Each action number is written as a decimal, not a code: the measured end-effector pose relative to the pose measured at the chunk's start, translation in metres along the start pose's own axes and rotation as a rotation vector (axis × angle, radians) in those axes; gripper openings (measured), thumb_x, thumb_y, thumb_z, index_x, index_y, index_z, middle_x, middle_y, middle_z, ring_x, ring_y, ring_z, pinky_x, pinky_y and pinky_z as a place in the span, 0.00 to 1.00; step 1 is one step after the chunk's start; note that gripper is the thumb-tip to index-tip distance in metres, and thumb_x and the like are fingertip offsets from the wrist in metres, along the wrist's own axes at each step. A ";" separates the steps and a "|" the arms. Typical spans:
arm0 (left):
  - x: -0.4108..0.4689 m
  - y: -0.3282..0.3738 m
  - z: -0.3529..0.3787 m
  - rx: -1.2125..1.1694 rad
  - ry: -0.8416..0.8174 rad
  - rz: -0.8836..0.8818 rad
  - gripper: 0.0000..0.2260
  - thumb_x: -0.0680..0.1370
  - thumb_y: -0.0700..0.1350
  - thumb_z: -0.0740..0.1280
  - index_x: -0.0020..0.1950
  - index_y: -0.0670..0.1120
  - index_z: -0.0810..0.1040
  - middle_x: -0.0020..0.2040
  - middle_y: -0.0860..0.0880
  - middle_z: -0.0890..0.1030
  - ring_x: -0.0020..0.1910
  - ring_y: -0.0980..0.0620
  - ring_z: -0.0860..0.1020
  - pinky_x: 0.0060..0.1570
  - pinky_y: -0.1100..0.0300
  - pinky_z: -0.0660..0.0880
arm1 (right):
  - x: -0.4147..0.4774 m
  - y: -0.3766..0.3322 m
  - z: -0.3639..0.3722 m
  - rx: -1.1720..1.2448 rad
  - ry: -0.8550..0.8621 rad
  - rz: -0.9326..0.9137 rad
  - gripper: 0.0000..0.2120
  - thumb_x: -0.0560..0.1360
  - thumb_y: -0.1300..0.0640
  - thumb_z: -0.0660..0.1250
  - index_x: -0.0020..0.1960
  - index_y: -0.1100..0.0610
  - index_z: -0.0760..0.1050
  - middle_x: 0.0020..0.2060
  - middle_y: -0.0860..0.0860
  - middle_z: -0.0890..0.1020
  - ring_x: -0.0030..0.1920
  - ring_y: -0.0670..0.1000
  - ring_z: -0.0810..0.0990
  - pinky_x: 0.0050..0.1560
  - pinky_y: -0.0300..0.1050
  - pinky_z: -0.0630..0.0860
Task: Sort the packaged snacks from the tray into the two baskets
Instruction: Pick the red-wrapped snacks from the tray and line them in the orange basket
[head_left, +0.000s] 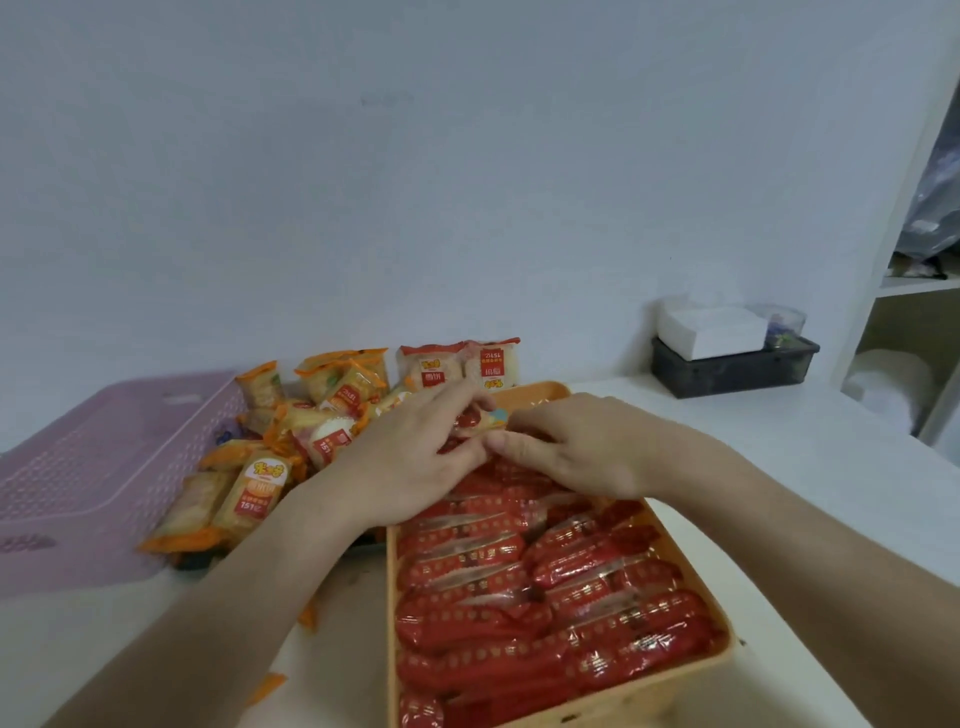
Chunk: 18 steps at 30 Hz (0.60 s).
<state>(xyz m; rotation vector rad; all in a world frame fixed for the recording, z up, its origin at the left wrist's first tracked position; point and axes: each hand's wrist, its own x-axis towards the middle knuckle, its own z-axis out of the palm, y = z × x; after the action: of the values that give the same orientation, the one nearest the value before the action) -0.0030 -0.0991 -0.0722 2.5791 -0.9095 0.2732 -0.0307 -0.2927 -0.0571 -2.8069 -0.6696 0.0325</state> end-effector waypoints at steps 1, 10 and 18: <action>0.001 0.000 0.001 0.030 -0.033 -0.011 0.16 0.79 0.59 0.58 0.65 0.57 0.68 0.61 0.59 0.74 0.60 0.59 0.71 0.58 0.56 0.71 | -0.002 -0.002 0.008 -0.065 0.064 -0.017 0.24 0.77 0.34 0.43 0.49 0.48 0.70 0.41 0.44 0.79 0.48 0.50 0.79 0.57 0.55 0.71; 0.009 -0.006 0.000 0.183 -0.187 -0.072 0.20 0.78 0.61 0.57 0.69 0.58 0.64 0.63 0.57 0.75 0.59 0.55 0.74 0.55 0.57 0.72 | -0.006 0.004 0.020 -0.138 0.127 -0.018 0.25 0.76 0.34 0.37 0.37 0.45 0.67 0.28 0.43 0.71 0.35 0.44 0.71 0.65 0.59 0.60; 0.005 -0.008 -0.013 -0.135 -0.114 -0.094 0.15 0.78 0.59 0.60 0.57 0.56 0.81 0.52 0.58 0.83 0.52 0.60 0.79 0.51 0.61 0.74 | -0.011 -0.003 0.013 0.031 0.248 0.038 0.28 0.75 0.32 0.40 0.42 0.41 0.77 0.32 0.42 0.80 0.42 0.39 0.76 0.66 0.57 0.61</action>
<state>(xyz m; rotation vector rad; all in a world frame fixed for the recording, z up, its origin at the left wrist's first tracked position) 0.0053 -0.0908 -0.0617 2.5240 -0.8131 0.0376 -0.0433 -0.2915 -0.0697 -2.7301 -0.5519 -0.2907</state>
